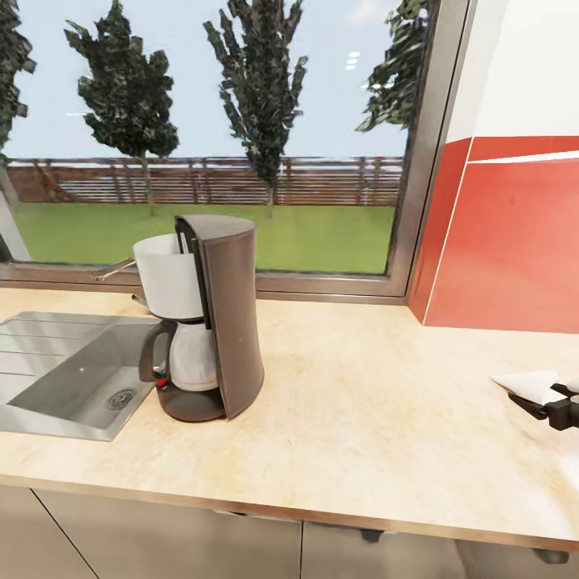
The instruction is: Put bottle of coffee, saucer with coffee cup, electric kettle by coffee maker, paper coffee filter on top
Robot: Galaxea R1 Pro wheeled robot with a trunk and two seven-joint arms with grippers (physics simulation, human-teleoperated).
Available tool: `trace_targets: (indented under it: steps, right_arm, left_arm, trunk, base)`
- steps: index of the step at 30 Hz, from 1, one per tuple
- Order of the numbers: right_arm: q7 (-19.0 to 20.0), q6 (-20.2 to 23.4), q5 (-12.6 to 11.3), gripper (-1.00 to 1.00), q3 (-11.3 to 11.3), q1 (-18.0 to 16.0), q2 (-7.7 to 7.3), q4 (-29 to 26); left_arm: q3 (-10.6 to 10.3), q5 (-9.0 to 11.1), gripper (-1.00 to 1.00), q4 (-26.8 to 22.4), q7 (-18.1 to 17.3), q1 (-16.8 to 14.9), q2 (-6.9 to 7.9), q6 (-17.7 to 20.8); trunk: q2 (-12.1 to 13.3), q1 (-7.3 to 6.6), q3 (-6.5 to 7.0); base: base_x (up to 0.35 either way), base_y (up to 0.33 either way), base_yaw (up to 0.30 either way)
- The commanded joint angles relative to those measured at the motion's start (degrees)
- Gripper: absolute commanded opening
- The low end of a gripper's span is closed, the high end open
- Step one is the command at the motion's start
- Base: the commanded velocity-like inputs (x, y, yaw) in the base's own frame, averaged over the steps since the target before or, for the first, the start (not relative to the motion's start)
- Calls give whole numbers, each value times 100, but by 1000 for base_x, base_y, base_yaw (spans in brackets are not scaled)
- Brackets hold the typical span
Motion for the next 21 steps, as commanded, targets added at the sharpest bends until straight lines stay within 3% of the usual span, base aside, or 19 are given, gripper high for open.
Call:
trace_targets:
  steps: [1,21]
  right_arm:
    - [31,46,1,100,-12,-5,2,-4]
    - [32,46,1,100,-12,-5,2,-4]
  left_arm:
    - [6,42,100,-7,0,2,-3,-6]
    - [10,42,100,-7,2,2,-3,-6]
  trunk:
    - [-3,0,-5]
    - [-3,0,-5]
  base:
    - [3,1,0]
    - [38,0,0]
